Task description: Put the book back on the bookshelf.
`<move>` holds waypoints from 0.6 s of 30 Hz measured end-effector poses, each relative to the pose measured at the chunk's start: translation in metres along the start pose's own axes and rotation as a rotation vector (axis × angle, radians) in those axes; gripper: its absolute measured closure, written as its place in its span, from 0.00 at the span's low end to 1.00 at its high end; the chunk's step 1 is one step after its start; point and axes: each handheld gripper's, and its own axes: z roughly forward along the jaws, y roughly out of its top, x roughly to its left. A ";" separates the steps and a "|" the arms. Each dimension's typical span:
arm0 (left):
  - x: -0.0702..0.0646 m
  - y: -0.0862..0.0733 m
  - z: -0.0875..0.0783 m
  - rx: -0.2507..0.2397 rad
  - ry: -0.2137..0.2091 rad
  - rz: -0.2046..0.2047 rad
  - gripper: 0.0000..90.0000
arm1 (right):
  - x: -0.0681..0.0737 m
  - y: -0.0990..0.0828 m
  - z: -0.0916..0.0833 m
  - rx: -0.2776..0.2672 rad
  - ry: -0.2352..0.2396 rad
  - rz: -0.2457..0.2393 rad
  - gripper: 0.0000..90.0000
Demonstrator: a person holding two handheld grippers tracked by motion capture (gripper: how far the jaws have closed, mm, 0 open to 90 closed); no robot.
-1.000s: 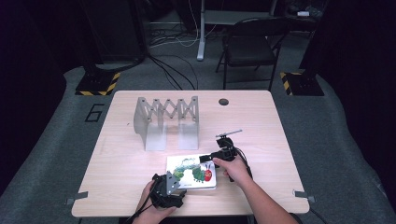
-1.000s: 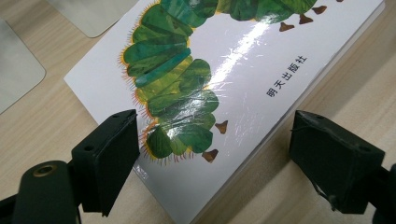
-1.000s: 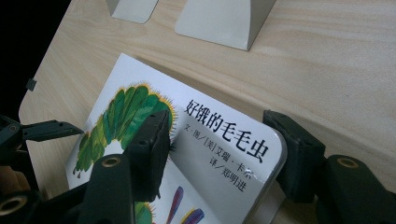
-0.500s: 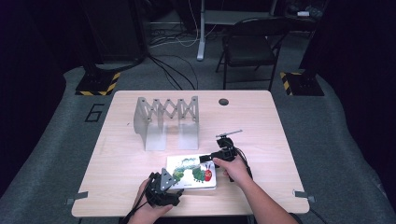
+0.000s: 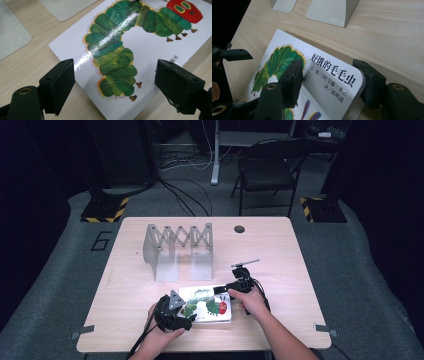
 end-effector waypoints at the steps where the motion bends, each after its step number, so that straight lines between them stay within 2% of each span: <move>1: 0.000 0.000 0.003 0.012 -0.001 -0.001 0.15 | 0.000 0.000 0.000 0.000 0.000 0.000 0.47; 2: 0.000 0.000 0.004 0.022 -0.016 -0.006 0.15 | 0.000 0.000 0.000 0.000 0.000 0.000 0.47; 4: 0.001 0.001 0.008 0.016 0.005 -0.016 0.09 | 0.000 0.000 0.000 -0.001 -0.001 -0.002 0.48; 7: 0.004 0.002 0.010 0.029 0.007 -0.022 0.01 | 0.000 0.000 0.000 -0.001 0.000 -0.002 0.48; 10: 0.007 0.002 0.013 0.033 -0.004 -0.038 0.00 | 0.000 0.000 0.000 0.000 -0.001 -0.002 0.48; 13: 0.008 0.002 0.014 0.022 -0.009 -0.029 0.00 | 0.000 0.000 0.000 -0.001 -0.001 -0.001 0.48; 17: 0.011 0.000 0.016 0.011 -0.042 -0.045 0.00 | 0.000 0.000 0.000 -0.001 -0.002 -0.003 0.48; 18: 0.013 -0.002 0.017 0.005 -0.058 -0.061 0.00 | 0.000 0.000 0.000 0.000 -0.004 -0.005 0.48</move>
